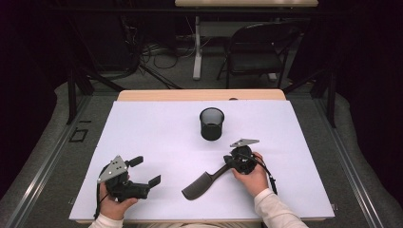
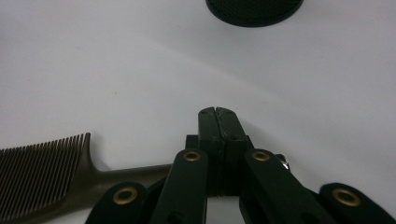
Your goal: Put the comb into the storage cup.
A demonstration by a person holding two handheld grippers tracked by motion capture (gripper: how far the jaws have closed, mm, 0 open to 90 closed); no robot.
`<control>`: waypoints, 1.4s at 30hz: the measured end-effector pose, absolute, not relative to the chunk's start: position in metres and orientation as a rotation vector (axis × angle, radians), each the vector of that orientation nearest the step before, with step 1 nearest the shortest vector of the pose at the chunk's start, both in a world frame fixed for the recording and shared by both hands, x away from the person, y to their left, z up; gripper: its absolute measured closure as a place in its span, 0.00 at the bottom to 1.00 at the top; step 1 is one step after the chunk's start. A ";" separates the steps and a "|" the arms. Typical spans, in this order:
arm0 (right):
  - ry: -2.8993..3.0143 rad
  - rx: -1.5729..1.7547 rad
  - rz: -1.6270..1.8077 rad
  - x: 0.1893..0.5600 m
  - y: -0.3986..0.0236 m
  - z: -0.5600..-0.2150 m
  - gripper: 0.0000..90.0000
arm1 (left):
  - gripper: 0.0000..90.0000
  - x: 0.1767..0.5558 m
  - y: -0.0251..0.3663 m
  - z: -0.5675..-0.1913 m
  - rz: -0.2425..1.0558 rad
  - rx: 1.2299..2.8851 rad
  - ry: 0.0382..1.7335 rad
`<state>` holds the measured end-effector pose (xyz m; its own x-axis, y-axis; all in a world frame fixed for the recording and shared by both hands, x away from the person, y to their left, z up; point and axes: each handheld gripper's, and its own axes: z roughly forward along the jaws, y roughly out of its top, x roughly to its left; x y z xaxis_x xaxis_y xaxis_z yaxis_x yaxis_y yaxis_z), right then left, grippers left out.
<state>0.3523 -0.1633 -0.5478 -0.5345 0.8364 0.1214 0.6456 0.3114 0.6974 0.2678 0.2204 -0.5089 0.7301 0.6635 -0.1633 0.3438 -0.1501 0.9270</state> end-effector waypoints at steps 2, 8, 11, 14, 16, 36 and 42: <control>2.319 1.351 1.035 0.351 -0.165 -0.548 1.00 | 0.01 0.268 0.221 -0.509 0.339 1.758 0.798; 2.327 1.364 1.025 0.347 -0.170 -0.547 1.00 | 0.01 0.267 0.221 -0.509 0.339 1.756 0.798; 2.329 1.364 1.022 0.345 -0.172 -0.547 1.00 | 0.01 0.268 0.221 -0.509 0.340 1.757 0.799; 2.340 1.370 1.005 0.341 -0.176 -0.548 1.00 | 0.01 0.268 0.221 -0.509 0.338 1.754 0.797; 2.338 1.365 1.004 0.340 -0.176 -0.548 1.00 | 0.01 0.268 0.220 -0.509 0.339 1.755 0.798; 2.397 1.350 0.969 0.319 -0.185 -0.551 1.00 | 0.01 0.268 0.220 -0.509 0.339 1.758 0.802; 2.411 1.350 0.973 0.315 -0.186 -0.551 1.00 | 0.01 0.268 0.220 -0.509 0.339 1.759 0.801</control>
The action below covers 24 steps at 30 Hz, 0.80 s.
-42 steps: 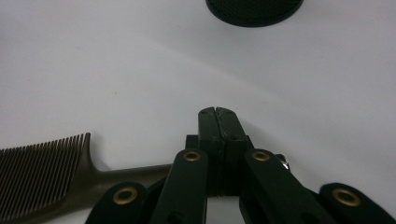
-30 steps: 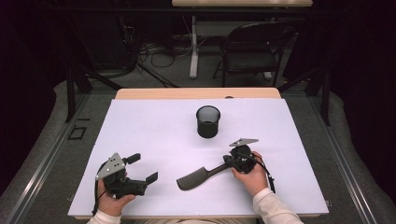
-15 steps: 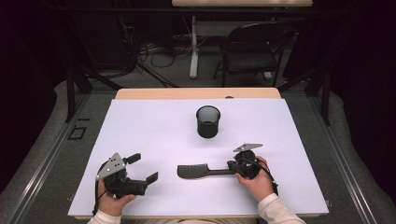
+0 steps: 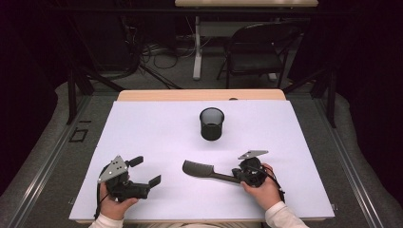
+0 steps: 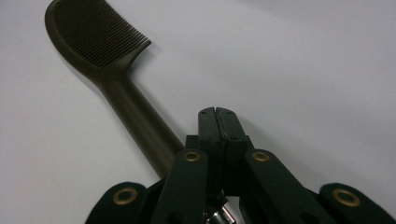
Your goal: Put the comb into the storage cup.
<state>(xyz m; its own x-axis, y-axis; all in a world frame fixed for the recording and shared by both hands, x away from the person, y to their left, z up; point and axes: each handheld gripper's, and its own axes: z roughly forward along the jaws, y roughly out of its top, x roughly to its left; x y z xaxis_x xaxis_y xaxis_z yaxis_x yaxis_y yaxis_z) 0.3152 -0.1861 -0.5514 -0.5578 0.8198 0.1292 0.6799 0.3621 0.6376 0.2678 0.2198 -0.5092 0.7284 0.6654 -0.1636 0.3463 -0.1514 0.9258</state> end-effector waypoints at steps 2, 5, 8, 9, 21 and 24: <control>2.414 1.353 0.973 0.314 -0.186 -0.551 1.00 | 0.01 0.268 0.220 -0.509 0.339 1.759 0.802; 2.422 1.348 0.973 0.313 -0.186 -0.551 1.00 | 0.01 0.268 0.220 -0.509 0.337 1.759 0.802; 2.429 1.346 0.976 0.312 -0.185 -0.551 1.00 | 0.01 0.268 0.220 -0.509 0.337 1.758 0.802; 2.430 1.343 0.981 0.312 -0.184 -0.551 1.00 | 0.01 0.268 0.220 -0.509 0.338 1.759 0.802; 2.425 1.339 0.996 0.311 -0.183 -0.550 0.97 | 0.01 0.268 0.220 -0.509 0.338 1.761 0.802; 2.419 1.335 1.007 0.311 -0.183 -0.549 0.95 | 0.01 0.268 0.220 -0.509 0.342 1.764 0.807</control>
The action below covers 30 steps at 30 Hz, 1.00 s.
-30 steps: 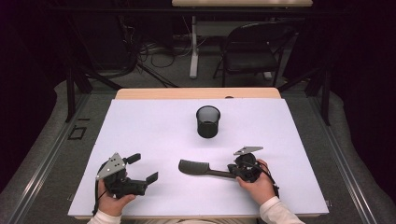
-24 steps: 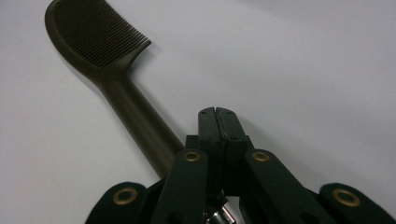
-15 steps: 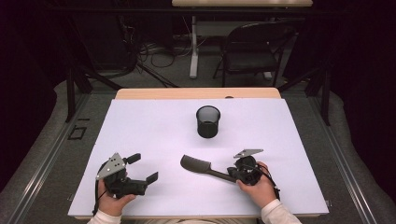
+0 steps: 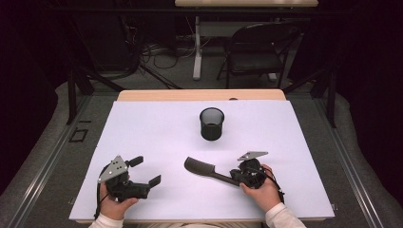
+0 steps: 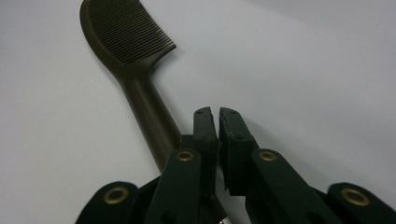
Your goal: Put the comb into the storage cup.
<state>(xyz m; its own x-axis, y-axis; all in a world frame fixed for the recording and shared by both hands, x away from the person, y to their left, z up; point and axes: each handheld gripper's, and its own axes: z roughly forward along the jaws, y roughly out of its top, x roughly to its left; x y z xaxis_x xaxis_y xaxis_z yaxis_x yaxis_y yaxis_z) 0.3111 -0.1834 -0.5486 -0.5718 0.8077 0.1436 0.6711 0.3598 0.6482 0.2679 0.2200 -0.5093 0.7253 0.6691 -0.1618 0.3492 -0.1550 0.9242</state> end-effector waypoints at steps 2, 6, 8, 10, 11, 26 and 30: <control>2.417 1.337 1.018 0.311 -0.184 -0.548 0.94 | 0.01 0.268 0.220 -0.510 0.338 1.761 0.803; 2.409 1.335 1.029 0.312 -0.185 -0.547 0.92 | 0.01 0.268 0.220 -0.510 0.335 1.761 0.806; 2.402 1.334 1.038 0.312 -0.185 -0.546 0.91 | 0.01 0.269 0.221 -0.510 0.332 1.754 0.803; 2.395 1.338 1.043 0.312 -0.185 -0.545 0.89 | 0.01 0.269 0.221 -0.510 0.333 1.754 0.804; 2.391 1.339 1.051 0.312 -0.186 -0.544 0.88 | 0.01 0.269 0.221 -0.510 0.333 1.754 0.805; 2.345 1.285 1.136 0.314 -0.187 -0.542 0.56 | 0.01 0.269 0.221 -0.510 0.335 1.753 0.806; 2.349 1.269 1.141 0.314 -0.187 -0.542 0.50 | 0.01 0.269 0.221 -0.510 0.336 1.755 0.807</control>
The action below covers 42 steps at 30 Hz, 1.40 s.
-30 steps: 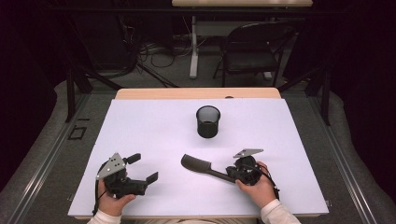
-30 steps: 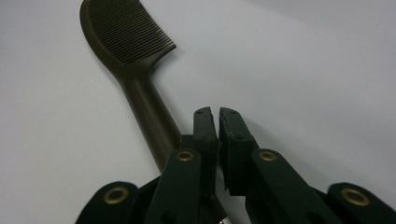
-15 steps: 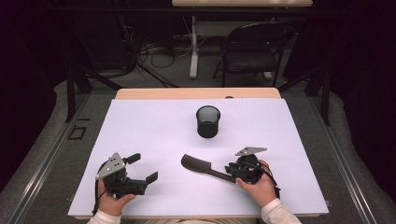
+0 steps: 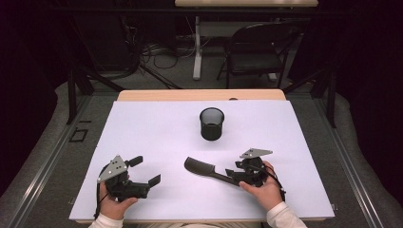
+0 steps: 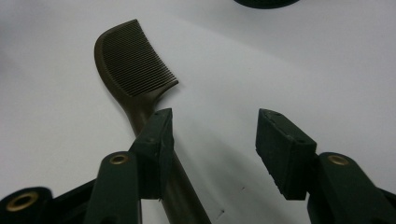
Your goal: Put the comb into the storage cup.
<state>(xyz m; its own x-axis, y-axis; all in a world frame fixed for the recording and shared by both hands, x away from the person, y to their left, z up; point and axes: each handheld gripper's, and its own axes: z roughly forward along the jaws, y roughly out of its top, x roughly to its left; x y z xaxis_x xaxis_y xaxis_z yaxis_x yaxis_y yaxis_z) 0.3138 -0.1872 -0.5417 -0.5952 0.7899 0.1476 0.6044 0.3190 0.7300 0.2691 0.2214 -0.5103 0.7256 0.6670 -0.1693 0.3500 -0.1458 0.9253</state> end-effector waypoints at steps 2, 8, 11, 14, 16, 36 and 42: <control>2.351 1.240 1.152 0.314 -0.187 -0.541 0.48 | 0.01 0.269 0.221 -0.510 0.335 1.754 0.807; 2.362 1.172 1.178 0.313 -0.185 -0.538 0.42 | 0.01 0.269 0.221 -0.510 0.334 1.754 0.807; 2.340 1.119 1.173 0.310 -0.184 -0.535 0.40 | 0.01 0.269 0.221 -0.511 0.334 1.754 0.807; 2.347 1.103 1.175 0.309 -0.184 -0.532 0.38 | 0.01 0.269 0.221 -0.511 0.333 1.754 0.807; 2.356 1.109 1.183 0.309 -0.184 -0.533 0.38 | 0.01 0.269 0.221 -0.511 0.333 1.752 0.808; 2.383 1.062 1.143 0.309 -0.181 -0.532 0.16 | 0.01 0.271 0.222 -0.511 0.327 1.749 0.814; 2.424 1.090 1.133 0.310 -0.180 -0.533 0.02 | 0.01 0.271 0.222 -0.511 0.326 1.750 0.816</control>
<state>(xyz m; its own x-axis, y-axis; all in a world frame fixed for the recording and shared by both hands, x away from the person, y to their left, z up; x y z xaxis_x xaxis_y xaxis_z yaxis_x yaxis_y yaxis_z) 0.3103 -0.1798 -0.5328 -0.6882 0.7208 0.0823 0.5254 0.4169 0.7417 0.2708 0.2218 -0.5114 0.7225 0.6673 -0.1809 0.3591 -0.1386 0.9229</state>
